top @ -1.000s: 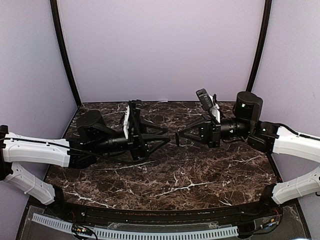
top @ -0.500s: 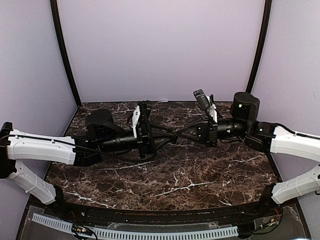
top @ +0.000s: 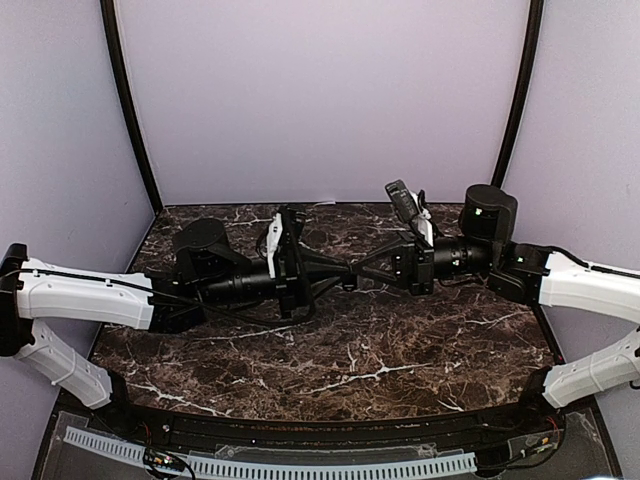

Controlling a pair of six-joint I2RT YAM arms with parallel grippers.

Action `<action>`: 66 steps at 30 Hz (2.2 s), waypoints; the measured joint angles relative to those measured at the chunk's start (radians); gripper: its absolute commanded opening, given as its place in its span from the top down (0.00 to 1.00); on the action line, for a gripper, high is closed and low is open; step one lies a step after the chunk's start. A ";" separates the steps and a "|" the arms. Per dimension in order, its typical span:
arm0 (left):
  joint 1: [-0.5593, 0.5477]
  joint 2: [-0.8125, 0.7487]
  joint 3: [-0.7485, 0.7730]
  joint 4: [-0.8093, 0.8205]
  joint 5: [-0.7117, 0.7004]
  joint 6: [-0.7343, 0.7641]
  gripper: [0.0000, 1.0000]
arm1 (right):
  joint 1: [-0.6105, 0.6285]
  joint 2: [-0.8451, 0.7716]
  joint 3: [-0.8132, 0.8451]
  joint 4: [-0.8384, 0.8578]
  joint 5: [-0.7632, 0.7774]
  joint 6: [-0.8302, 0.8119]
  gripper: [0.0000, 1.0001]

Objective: Remove the keys from the keyring

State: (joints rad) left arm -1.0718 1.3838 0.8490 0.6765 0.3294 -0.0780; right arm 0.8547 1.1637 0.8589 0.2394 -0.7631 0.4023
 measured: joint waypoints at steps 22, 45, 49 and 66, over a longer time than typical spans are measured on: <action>0.001 -0.015 -0.008 -0.066 0.012 -0.060 1.00 | -0.007 0.002 0.000 -0.085 0.008 -0.045 1.00; 0.077 -0.029 0.073 -0.364 0.116 -0.312 1.00 | -0.033 0.082 0.002 -0.215 -0.020 -0.143 1.00; 0.081 0.000 0.137 -0.422 0.146 -0.319 1.00 | -0.034 0.083 0.026 -0.279 -0.021 -0.195 1.00; 0.082 0.012 0.157 -0.469 0.192 -0.293 1.00 | -0.031 0.107 0.075 -0.368 -0.018 -0.263 1.00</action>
State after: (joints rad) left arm -0.9894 1.3956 1.0058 0.2073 0.5209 -0.3710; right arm 0.8234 1.2705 0.9337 -0.1287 -0.7811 0.1394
